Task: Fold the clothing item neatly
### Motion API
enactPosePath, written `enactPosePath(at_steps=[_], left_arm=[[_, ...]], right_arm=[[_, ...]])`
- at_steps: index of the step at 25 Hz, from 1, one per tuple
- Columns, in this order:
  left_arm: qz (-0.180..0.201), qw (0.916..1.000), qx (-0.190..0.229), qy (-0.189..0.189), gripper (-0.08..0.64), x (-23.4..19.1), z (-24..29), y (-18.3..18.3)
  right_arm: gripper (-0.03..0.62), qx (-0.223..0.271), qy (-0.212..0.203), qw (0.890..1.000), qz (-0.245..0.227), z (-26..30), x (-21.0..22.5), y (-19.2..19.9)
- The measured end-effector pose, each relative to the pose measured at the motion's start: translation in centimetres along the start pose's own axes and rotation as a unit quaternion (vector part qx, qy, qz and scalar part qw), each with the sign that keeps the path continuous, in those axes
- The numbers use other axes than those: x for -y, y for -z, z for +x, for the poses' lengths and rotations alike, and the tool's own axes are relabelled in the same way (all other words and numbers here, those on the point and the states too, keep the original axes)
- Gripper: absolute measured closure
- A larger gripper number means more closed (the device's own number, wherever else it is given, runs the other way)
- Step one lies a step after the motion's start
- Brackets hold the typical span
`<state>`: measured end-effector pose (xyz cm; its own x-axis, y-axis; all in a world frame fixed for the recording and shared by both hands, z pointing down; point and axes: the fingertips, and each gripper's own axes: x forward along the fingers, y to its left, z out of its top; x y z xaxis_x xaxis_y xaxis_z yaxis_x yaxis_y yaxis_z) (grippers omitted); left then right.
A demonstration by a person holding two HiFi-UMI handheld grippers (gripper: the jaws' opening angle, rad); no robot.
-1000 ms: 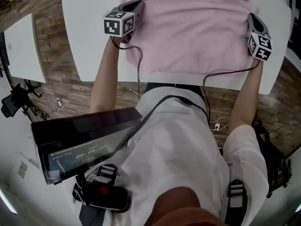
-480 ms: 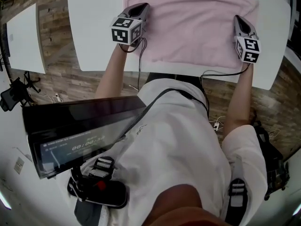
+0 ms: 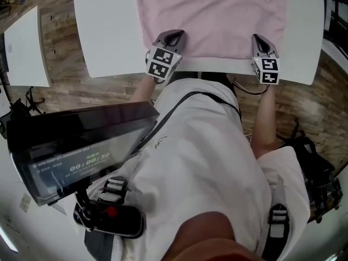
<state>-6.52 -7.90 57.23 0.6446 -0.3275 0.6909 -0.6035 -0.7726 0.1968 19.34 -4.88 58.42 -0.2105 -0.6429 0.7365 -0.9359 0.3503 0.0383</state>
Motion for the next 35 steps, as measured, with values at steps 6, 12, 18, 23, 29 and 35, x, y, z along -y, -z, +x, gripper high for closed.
enactPosePath(at_steps=[6, 12, 18, 23, 29, 35], left_arm=[[0.007, 0.9976, -0.06, -0.035, 0.558, -1.6, 0.0, 7.5], [0.015, 0.9972, -0.063, -0.038, 0.558, 1.8, -2.2, 8.8], [0.036, 0.9965, -0.044, -0.062, 0.558, 4.7, -3.5, 10.1], [0.029, 0.9968, -0.04, -0.062, 0.558, 4.1, -3.7, 10.1], [0.019, 0.9961, -0.028, -0.081, 0.558, 4.1, -3.8, 10.4], [0.0, 0.9976, -0.021, -0.066, 0.558, 3.1, -4.3, 10.0]], right_arm=[[0.589, -0.024, 0.015, 0.999, -0.035, 2.0, -1.8, 2.3], [0.589, 0.0, -0.011, 0.999, -0.03, -1.8, -3.1, 4.9], [0.589, 0.017, -0.025, 0.999, -0.042, -4.4, -4.1, 6.9], [0.59, 0.023, -0.019, 0.998, -0.048, -4.4, -4.8, 7.0], [0.589, 0.025, -0.019, 0.998, -0.052, -4.5, -4.9, 7.1], [0.591, 0.024, 0.0, 0.999, -0.039, -4.2, -5.5, 6.4]])
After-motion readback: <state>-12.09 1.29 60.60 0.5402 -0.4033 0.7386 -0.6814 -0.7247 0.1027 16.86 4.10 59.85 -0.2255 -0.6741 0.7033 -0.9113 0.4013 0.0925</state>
